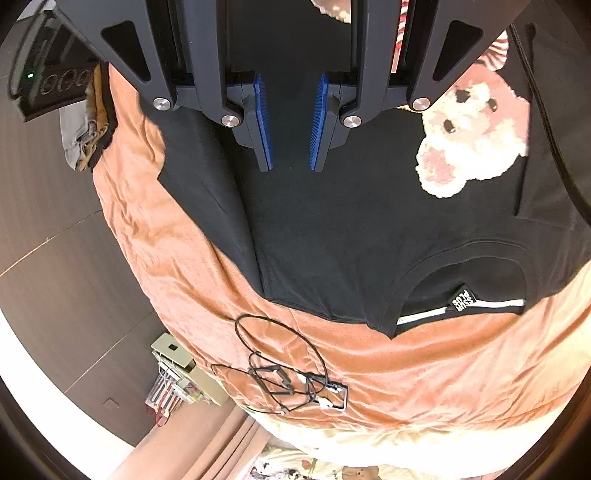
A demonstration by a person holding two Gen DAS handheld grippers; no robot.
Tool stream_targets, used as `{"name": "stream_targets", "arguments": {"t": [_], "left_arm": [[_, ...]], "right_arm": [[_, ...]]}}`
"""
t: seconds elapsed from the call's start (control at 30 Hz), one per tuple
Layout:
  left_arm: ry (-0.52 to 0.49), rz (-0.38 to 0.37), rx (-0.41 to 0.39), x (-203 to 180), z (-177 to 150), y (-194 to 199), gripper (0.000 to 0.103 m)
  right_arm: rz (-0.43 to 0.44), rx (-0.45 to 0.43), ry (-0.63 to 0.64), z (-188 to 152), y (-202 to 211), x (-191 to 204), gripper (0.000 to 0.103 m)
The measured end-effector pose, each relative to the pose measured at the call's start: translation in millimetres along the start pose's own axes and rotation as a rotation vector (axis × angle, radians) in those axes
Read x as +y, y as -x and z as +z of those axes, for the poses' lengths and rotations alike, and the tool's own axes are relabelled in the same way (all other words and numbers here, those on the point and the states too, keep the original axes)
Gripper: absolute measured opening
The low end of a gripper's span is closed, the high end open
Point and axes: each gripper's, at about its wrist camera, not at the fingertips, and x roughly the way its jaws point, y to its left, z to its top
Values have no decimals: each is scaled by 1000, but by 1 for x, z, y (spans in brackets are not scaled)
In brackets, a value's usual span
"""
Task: Fold small clothes
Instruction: 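Release the folded side with the right tool and lift away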
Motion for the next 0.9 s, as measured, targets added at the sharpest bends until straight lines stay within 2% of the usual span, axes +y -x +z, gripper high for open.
{"name": "stream_targets", "arguments": {"t": [0.03, 0.07, 0.1, 0.13, 0.3, 0.4, 0.53, 0.6, 0.7, 0.73, 0.83, 0.9], "left_arm": [[-3, 1, 2, -2, 0, 2, 22], [-7, 3, 6, -4, 0, 4, 22], [-14, 4, 10, -7, -1, 6, 22], [-20, 3, 15, -10, -1, 6, 22], [-59, -3, 40, -30, -6, 1, 23], [-116, -11, 61, -50, -14, -10, 23], [-185, -31, 90, -75, -25, -28, 23], [-211, -46, 102, -86, -29, -38, 23], [-241, -59, 120, -101, -34, -56, 24], [-246, -62, 125, -104, -35, -61, 26], [-266, -68, 134, -117, -38, -78, 45], [-279, -80, 128, -127, -37, -88, 48]], "right_arm": [[6, 21, -6, 0, 1, -3, 13], [12, 26, -12, 0, 4, -6, 36], [15, 16, -21, 0, 10, -10, 65], [9, -13, -33, -2, 20, -16, 73], [-42, -101, -63, 5, 59, -37, 74], [-96, -161, -47, 12, 78, -43, 74], [-122, -209, -24, 32, 93, -48, 73], [-122, -226, -36, 41, 98, -54, 59], [-115, -233, -70, 49, 102, -67, 47], [-118, -237, -78, 49, 103, -69, 46], [-129, -257, -93, 46, 106, -74, 45], [-131, -267, -109, 42, 110, -76, 45]]}}
